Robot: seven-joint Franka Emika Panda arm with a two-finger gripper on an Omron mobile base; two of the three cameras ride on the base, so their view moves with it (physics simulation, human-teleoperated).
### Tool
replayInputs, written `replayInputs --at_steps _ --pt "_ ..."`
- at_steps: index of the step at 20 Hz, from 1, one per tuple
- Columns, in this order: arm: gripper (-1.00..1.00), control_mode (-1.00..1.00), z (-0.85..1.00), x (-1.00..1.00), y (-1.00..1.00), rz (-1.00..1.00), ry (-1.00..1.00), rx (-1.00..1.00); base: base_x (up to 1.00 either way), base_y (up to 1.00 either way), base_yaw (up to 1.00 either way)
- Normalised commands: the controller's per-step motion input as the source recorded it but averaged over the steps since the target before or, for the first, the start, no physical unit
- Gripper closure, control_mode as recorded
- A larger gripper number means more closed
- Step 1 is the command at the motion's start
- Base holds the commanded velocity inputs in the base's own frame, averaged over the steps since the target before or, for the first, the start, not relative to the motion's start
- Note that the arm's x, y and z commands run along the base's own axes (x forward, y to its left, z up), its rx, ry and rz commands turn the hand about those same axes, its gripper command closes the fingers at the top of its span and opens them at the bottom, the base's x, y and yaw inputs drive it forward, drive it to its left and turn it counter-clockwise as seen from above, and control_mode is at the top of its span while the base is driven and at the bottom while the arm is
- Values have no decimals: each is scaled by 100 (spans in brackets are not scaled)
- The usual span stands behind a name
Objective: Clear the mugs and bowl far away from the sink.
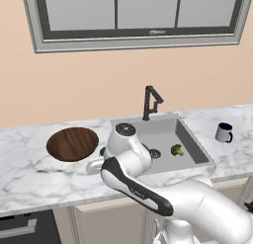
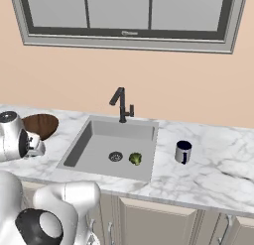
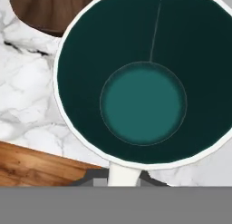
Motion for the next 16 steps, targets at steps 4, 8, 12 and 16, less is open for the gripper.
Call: replayInputs --at_steps 4,8,12,16 --pt "100 -100 100 -64 -50 7 -7 -8 0 0 0" --pt "100 -100 100 -88 -99 1 -2 -2 0 0 0" --pt "100 -100 65 -44 -100 2 5 0 0 0 0" --pt "100 -100 52 -10 -94 0 7 -5 0 0 0"
